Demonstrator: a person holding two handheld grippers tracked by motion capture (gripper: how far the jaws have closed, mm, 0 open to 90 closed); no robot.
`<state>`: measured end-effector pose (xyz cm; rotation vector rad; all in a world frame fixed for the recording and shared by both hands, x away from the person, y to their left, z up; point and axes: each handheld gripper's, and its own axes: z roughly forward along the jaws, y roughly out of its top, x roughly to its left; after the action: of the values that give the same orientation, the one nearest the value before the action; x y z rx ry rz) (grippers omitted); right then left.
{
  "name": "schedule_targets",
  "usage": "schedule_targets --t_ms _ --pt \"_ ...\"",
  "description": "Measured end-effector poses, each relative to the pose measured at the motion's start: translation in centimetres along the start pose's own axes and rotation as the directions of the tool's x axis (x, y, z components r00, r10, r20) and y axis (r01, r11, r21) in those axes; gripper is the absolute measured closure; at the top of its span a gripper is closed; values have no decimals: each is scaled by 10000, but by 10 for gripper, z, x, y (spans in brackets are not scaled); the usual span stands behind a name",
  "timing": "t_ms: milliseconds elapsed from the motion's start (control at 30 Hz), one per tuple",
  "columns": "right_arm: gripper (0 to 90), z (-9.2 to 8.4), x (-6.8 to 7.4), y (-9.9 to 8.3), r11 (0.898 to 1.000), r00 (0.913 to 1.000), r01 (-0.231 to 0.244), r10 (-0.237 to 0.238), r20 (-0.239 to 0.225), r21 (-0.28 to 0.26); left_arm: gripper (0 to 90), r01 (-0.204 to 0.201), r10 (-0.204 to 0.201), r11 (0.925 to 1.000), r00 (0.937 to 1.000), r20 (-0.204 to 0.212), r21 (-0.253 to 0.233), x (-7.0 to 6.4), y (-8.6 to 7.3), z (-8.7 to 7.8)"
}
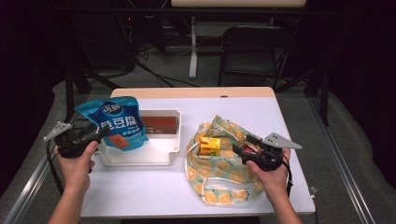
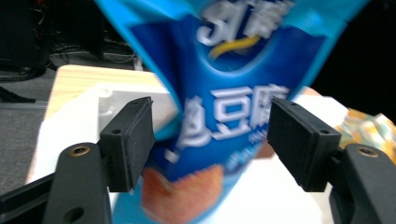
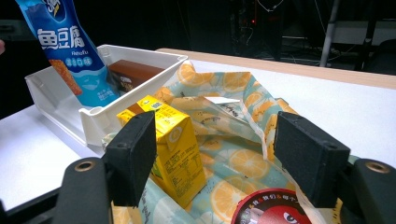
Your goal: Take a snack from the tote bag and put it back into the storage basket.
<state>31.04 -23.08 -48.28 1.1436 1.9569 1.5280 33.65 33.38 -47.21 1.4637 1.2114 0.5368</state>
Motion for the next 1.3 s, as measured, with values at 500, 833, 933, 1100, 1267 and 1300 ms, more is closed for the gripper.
schedule_targets --t_ms 500,833,933,1100,1267,1300 --pt "343 -2 -2 0 10000 10000 3 -3 61 -81 299 -577 542 9979 9932 1034 307 -56 -32 -1" --pt "352 13 10 3 9990 9988 433 -429 -231 137 298 -984 888 9933 9855 1448 607 -74 -43 7" --pt "344 22 14 4 9975 9972 631 -617 -420 331 299 -1051 934 9919 9841 1511 715 -75 -46 9" --pt "353 37 16 6 9954 9934 747 -691 -915 595 298 -1184 1049 9900 9812 1621 761 -78 -48 9" --pt "326 53 19 7 9886 9885 1049 -918 -1201 1078 298 -1222 1050 9883 9792 1736 913 -79 -50 11" --pt "324 56 20 8 9871 9877 1086 -937 -1251 1178 299 -1241 1068 9880 9789 1741 919 -80 -50 12"
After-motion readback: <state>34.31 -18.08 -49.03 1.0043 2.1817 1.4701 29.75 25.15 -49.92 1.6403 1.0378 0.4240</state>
